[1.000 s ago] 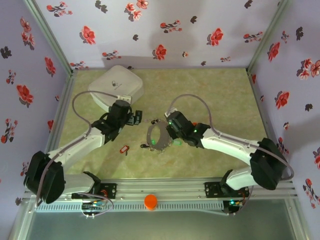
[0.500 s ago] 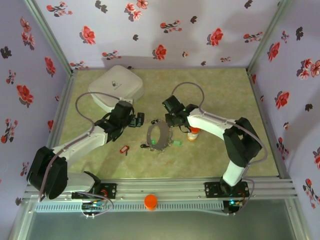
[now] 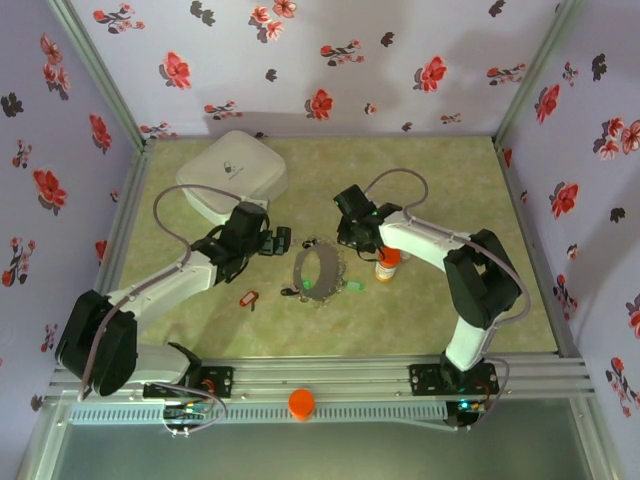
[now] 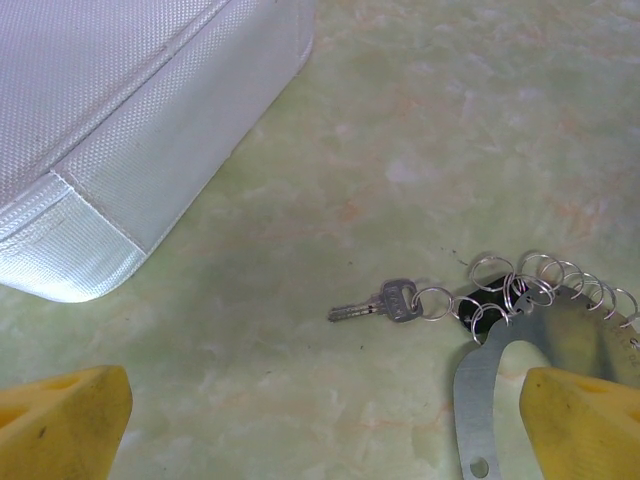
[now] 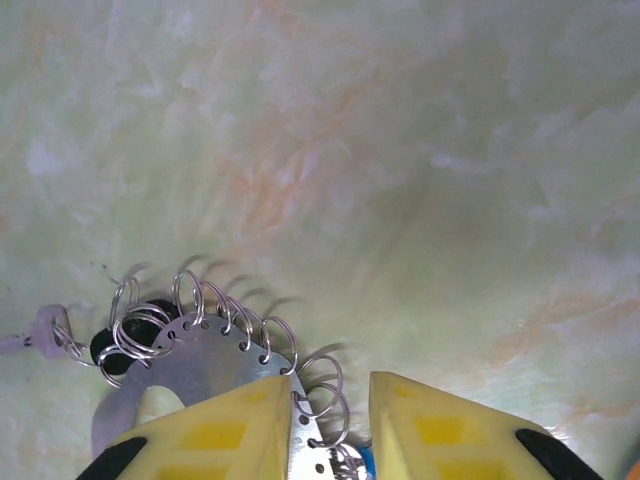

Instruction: Put the keys on the keyring

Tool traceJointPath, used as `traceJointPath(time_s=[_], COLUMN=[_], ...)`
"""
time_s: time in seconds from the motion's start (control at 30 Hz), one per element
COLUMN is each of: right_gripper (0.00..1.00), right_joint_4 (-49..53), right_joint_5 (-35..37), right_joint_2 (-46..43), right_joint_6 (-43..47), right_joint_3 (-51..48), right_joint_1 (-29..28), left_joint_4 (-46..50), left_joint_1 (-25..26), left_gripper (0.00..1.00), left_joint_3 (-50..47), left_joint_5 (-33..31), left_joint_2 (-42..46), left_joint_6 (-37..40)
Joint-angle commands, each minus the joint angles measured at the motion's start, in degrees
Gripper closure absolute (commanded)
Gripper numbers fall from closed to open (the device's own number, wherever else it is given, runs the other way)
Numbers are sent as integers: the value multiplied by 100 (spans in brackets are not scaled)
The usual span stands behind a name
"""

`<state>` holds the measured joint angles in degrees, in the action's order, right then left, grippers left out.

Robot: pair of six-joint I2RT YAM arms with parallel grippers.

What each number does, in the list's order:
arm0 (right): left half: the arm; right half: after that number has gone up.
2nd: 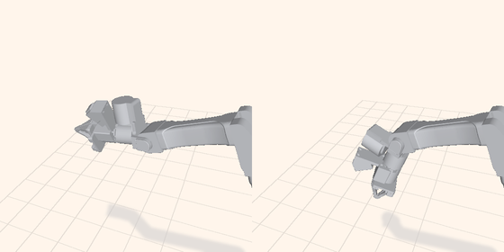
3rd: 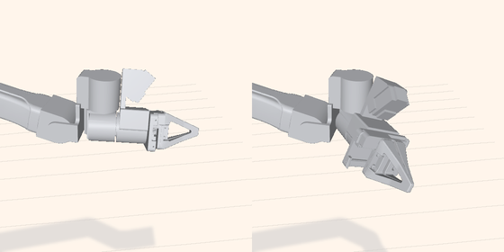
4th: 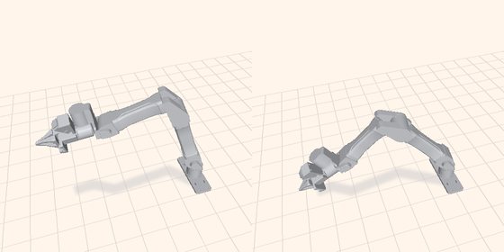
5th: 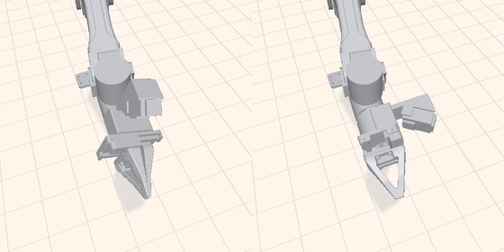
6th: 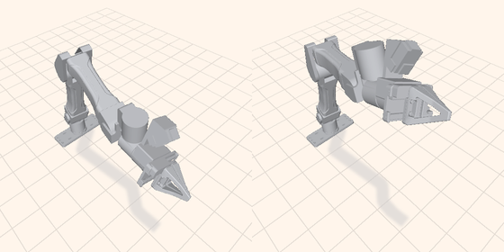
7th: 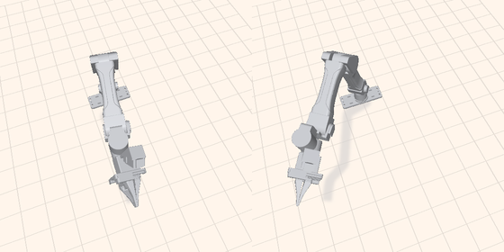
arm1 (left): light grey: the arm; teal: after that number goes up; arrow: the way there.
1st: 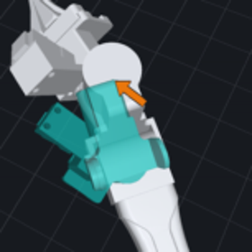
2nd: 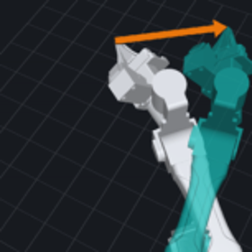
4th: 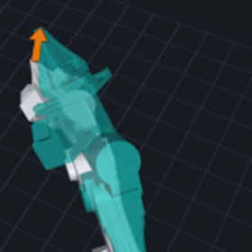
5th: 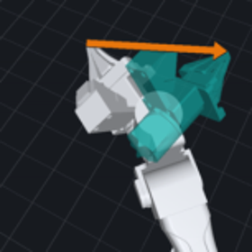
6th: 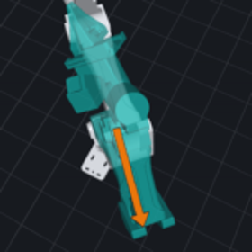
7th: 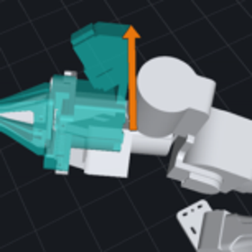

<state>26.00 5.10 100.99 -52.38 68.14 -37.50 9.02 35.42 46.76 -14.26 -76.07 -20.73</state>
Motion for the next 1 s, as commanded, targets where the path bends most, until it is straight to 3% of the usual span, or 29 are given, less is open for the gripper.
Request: traceJointPath(time_s=[0.0,0.97], right_gripper=[76,78], right_joint_4=[50,-250], right_joint_5=[109,-400], right_joint_2=[158,705], right_joint_6=[-932,-1665], right_joint_3=[-10,33], right_joint_1=[-20,-144], left_joint_4=[-36,-93], left_joint_1=[13,9], left_gripper=[0,0], left_joint_3=[-118,-238], left_joint_5=[64,62], left_joint_2=[32,142], left_joint_6=[-37,-10])
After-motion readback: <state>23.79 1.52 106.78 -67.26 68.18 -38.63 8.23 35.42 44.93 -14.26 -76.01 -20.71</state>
